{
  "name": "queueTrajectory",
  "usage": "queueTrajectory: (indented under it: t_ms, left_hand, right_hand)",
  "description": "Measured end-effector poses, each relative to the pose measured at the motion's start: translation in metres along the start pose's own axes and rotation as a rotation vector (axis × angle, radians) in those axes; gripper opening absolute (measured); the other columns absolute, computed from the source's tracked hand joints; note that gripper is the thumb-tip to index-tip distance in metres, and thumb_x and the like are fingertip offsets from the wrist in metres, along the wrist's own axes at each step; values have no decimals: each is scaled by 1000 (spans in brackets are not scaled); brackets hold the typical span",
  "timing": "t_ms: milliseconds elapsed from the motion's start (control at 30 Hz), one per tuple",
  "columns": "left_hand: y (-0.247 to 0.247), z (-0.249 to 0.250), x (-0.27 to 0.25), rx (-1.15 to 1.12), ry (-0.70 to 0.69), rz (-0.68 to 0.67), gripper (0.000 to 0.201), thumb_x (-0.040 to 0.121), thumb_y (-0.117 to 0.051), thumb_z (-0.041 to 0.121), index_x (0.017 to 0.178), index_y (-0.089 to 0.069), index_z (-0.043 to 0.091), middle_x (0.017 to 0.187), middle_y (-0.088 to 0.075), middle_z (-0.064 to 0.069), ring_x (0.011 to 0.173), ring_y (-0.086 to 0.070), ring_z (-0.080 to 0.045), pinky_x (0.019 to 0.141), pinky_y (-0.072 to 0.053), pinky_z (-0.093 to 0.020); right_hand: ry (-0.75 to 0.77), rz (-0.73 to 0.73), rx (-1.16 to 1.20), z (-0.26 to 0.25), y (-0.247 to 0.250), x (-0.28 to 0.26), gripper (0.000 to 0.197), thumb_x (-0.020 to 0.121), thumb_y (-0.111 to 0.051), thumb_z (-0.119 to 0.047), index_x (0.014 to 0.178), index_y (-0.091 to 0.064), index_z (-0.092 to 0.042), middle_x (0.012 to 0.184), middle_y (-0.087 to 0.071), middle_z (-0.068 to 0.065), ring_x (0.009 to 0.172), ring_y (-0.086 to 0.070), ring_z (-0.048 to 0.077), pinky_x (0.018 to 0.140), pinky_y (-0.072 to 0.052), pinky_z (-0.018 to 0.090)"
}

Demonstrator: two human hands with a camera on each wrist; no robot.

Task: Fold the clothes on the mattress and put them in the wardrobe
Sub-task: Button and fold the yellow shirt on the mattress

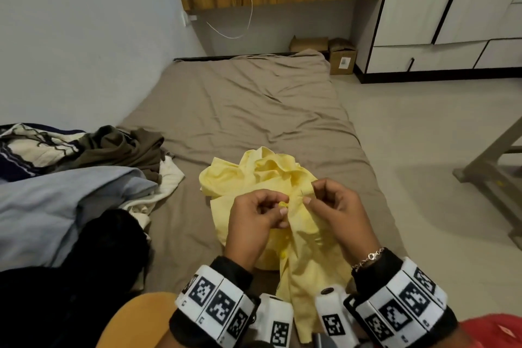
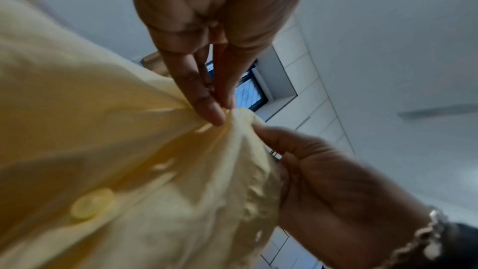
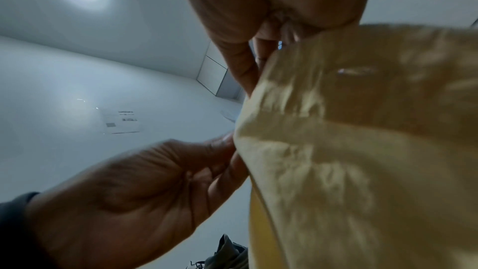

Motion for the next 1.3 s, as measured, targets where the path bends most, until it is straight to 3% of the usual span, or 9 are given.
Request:
queueTrajectory:
  t_ms: [133,267,333,500,600,667,900,1167,1300]
  left_hand:
    - [13,20,-5,65,-91,60,26,79,-65,-8,73,-66,17,67,-64,1,55,-61,-6,53,-54,-22]
    - [11,33,-9,21,-117,49,23,76,-66,-11,75,-64,12,63,-59,2,53,-58,-7,52,-54,-23]
    - [7,35,-12,12,-102,34,21,75,-68,-11,73,-61,9,57,-59,4,51,-58,-7,51,-54,-23]
    - [3,26,-16,-47,-26,17,17,75,-66,-11,71,-63,4,64,-63,-7,53,-61,-8,51,-54,-20]
    - [5,22,-16,-97,3,41,17,76,-64,-12,74,-66,5,69,-65,-12,54,-64,-9,53,-54,-18]
    - [5,20,-16,-116,17,55,20,77,-62,-12,75,-67,7,71,-66,-13,56,-65,-10,55,-55,-18]
    - [8,21,-12,-116,33,77,20,80,-58,-16,73,-63,2,65,-62,-13,49,-63,-8,51,-54,-17]
    - [6,16,-13,-50,29,45,21,80,-59,-13,70,-62,4,61,-61,-7,49,-61,-7,48,-53,-18]
    - [6,12,-13,-57,43,64,22,81,-60,-11,69,-65,7,60,-64,-4,51,-62,-7,49,-52,-17]
  right_hand:
    - [31,1,11,-18,1,-2,9,80,-68,-5,75,-64,-10,73,-61,6,68,-55,18,65,-47,33]
    - [405,215,-444,-54,2,-16,6,84,-60,-13,85,-64,-9,79,-63,-2,73,-55,8,66,-44,18]
    - [523,191,-602,-59,-15,-26,16,83,-51,-18,86,-62,-7,80,-58,-2,74,-49,5,64,-35,13]
    - [323,73,-342,-32,-22,-23,29,78,-49,-37,87,-64,-14,80,-61,-9,77,-56,3,67,-39,5]
    - [131,46,-166,-18,-17,-17,6,79,-69,-14,84,-66,-16,80,-65,-7,77,-61,3,71,-49,18]
    - [82,39,-101,-13,-16,-17,23,79,-67,1,80,-64,-22,80,-66,-6,78,-62,3,75,-51,23]
    - [5,-4,70,-9,-15,-17,35,87,-48,9,78,-69,-18,79,-69,-4,69,-64,2,63,-50,16]
    - [62,-50,15,-14,-22,-18,21,74,-69,7,70,-63,-12,57,-62,-8,52,-56,-2,52,-44,12]
    - [177,18,-208,-18,-22,-21,27,73,-74,-3,67,-58,-24,61,-57,-12,56,-55,1,53,-42,9]
Point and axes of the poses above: each hand's wrist, its own x-axis towards the middle knuckle, its own y-axis out of the back of the hand, z = x × y, the point moved 8 cm from there along x, towards the middle knuckle
